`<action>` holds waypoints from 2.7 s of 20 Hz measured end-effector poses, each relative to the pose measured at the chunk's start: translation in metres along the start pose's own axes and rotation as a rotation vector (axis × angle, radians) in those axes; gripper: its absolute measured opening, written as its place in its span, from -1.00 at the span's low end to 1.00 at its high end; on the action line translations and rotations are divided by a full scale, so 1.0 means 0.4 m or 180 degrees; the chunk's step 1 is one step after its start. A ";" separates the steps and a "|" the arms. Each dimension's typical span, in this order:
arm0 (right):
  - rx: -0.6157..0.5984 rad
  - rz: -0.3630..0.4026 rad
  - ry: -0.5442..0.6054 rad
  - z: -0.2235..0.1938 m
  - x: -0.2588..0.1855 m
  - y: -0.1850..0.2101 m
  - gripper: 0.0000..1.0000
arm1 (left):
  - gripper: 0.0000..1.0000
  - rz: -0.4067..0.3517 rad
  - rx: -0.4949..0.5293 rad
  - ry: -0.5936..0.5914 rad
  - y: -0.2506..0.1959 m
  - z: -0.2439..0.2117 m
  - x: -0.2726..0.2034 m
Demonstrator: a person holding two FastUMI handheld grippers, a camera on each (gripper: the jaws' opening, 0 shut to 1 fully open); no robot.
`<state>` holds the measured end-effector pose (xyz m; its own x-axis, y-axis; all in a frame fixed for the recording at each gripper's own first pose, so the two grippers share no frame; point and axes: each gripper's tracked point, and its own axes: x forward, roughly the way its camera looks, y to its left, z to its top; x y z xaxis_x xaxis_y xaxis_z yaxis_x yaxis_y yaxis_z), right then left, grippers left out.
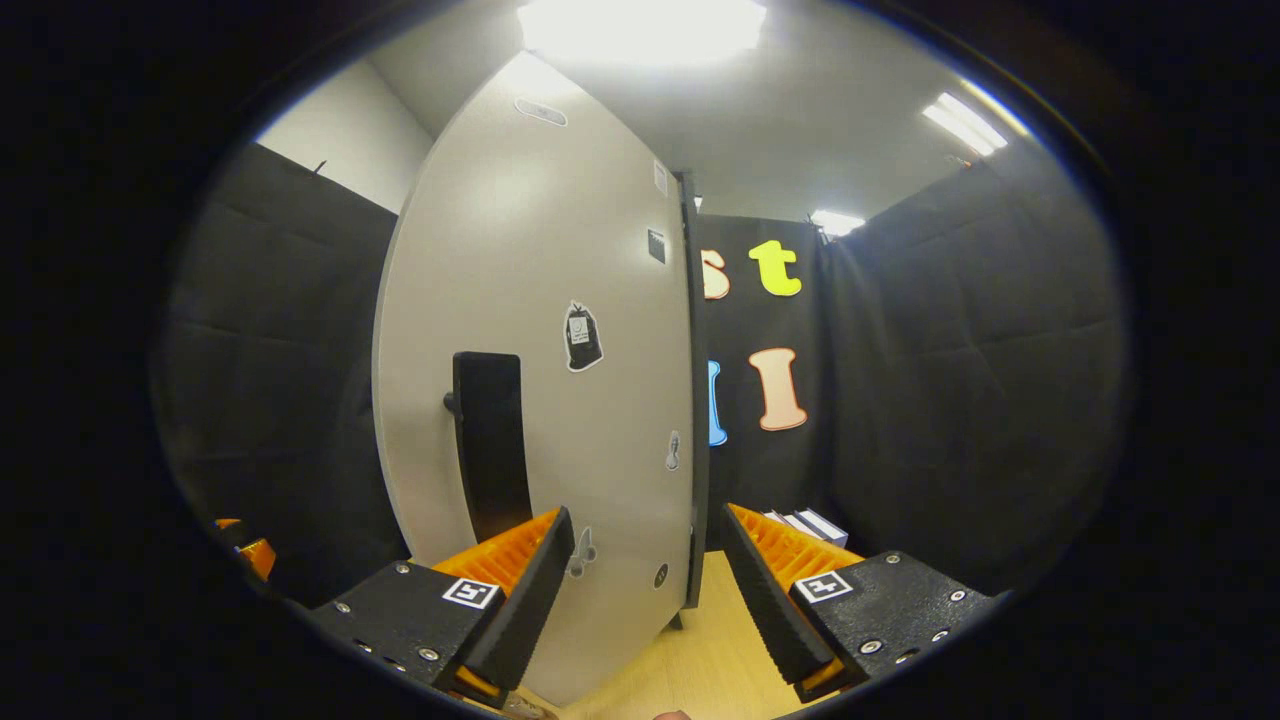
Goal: Open the cabinet door with the right hand, grasp the bottle in the cabinet with the left hand and place it on the coaster, then close the cabinet door with the right hand.
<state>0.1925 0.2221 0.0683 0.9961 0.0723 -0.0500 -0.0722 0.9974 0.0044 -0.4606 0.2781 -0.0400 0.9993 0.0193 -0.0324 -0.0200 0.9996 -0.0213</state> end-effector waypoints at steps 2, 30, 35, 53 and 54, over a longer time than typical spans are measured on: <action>0.0017 0.0054 -0.0013 0.000 0.018 0.038 0.84 | 0.53 0.0043 -0.0016 0.0016 0.032 -0.006 0.003; 0.0010 0.0299 -0.0156 -0.048 0.051 0.077 0.87 | 0.53 -0.0124 -0.0051 -0.0005 -0.057 0.023 0.074; 0.0033 0.0336 -0.0166 -0.052 0.028 -0.010 0.87 | 0.53 -0.0224 -0.0041 -0.0029 -0.192 0.061 0.066; 0.0188 0.0153 -0.0170 -0.115 -0.021 -0.354 0.87 | 0.54 -0.0318 0.0033 -0.0104 -0.519 0.180 0.045; 0.0210 0.0156 -0.0175 -0.116 -0.022 -0.357 0.87 | 0.53 -0.0316 0.0036 -0.0105 -0.524 0.183 0.045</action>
<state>0.1918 0.0789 0.0216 0.9929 0.1191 0.0069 -0.1193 0.9903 0.0713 -0.4361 0.0707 0.0369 0.9968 -0.0794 0.0023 0.0794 0.9968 -0.0115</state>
